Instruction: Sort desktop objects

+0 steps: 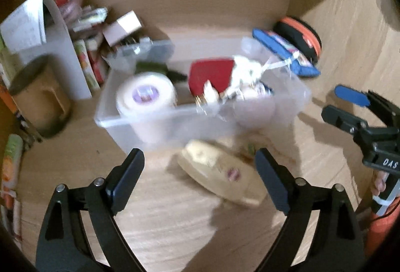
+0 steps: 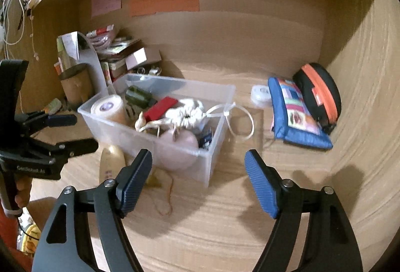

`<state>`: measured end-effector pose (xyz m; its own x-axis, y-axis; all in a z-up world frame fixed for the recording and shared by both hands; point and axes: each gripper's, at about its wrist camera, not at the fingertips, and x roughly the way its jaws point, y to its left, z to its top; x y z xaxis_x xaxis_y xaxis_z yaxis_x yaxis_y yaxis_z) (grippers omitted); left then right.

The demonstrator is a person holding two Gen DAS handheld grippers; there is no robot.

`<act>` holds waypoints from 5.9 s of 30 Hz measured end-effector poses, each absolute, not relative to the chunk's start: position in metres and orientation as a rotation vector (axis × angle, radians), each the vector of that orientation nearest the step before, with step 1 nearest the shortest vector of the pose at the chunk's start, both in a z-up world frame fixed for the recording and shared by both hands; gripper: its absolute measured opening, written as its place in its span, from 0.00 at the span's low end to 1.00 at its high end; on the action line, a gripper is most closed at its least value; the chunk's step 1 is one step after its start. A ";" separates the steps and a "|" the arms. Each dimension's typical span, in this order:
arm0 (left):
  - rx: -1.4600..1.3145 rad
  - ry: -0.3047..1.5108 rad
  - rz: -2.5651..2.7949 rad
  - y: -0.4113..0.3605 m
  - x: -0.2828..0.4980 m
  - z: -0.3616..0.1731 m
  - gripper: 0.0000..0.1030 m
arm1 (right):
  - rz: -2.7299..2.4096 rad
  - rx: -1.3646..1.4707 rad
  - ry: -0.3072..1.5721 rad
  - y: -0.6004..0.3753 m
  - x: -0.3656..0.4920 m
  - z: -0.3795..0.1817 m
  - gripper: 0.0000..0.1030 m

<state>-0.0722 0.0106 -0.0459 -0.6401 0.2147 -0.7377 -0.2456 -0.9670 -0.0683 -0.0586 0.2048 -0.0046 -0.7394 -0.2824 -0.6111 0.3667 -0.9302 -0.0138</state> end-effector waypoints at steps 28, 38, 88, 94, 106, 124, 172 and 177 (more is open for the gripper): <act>-1.359 0.114 2.535 0.014 -0.076 -0.086 0.48 | -2.448 1.024 0.215 0.177 -0.063 -0.049 0.72; -1.365 0.096 2.588 -0.014 -0.074 -0.088 0.46 | -2.333 1.091 0.322 0.137 -0.074 -0.075 0.69; -1.276 0.130 2.552 0.002 -0.082 -0.091 0.25 | -2.254 1.117 0.521 0.091 -0.095 -0.075 0.30; -1.270 0.051 2.595 -0.022 -0.077 -0.085 0.25 | -2.247 1.109 0.488 0.089 -0.094 -0.073 0.49; -1.189 -0.041 2.627 -0.041 -0.068 -0.075 0.25 | -2.283 1.131 0.507 0.062 -0.096 -0.076 0.31; -1.157 -0.005 2.595 -0.036 -0.066 -0.057 0.06 | -2.383 0.956 0.433 0.105 -0.058 -0.017 0.28; -1.183 0.128 2.606 0.013 -0.042 -0.060 0.47 | -2.368 0.971 0.253 0.156 -0.059 -0.030 0.28; -1.168 0.009 2.620 -0.002 -0.042 -0.055 0.47 | -2.330 1.019 0.292 0.151 -0.058 -0.043 0.28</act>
<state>-0.0423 -0.0023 -0.0547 -0.6374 0.2437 -0.7309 -0.2488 -0.9629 -0.1041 -0.0579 0.1513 -0.0428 -0.5445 -0.4173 -0.7275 0.5838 -0.8114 0.0284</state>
